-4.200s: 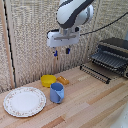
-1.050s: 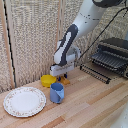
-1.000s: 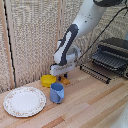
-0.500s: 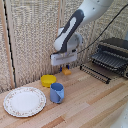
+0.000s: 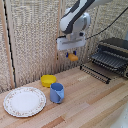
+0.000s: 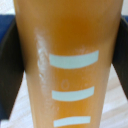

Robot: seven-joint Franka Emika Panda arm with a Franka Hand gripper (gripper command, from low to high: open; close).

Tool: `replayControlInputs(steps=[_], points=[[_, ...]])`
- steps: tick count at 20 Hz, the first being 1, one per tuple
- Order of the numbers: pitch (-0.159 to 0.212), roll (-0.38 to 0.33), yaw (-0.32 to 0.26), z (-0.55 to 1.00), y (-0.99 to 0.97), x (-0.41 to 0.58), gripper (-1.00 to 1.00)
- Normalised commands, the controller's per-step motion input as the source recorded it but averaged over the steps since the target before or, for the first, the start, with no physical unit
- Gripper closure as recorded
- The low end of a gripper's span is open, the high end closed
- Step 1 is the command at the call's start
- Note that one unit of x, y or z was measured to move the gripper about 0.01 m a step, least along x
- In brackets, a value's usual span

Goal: Kindly employ your clamp to softly take hold of the bread. Delicately rest it on the oven pan, verifying that it is even on the surface. Using your clamp and attentiveness, smoothly glide the pan into the oven and along the appropriate brackets, securing it in position.

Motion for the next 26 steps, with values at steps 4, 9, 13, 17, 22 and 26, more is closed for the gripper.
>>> replayControlInputs(steps=[4, 9, 13, 17, 22, 26], points=[[0.013, 0.007, -0.299, 0.62, -0.33, 0.000, 1.00], [0.005, 0.005, -0.319, 0.58, -0.28, 0.000, 1.00], [0.000, 0.001, -0.289, 0.54, -0.37, 0.001, 1.00], [0.000, 0.007, -0.208, 0.41, -0.61, 0.000, 1.00], [0.000, 0.011, -0.168, 0.26, -0.73, -0.030, 1.00], [0.005, 0.003, -0.153, 0.13, -0.78, -0.084, 1.00]])
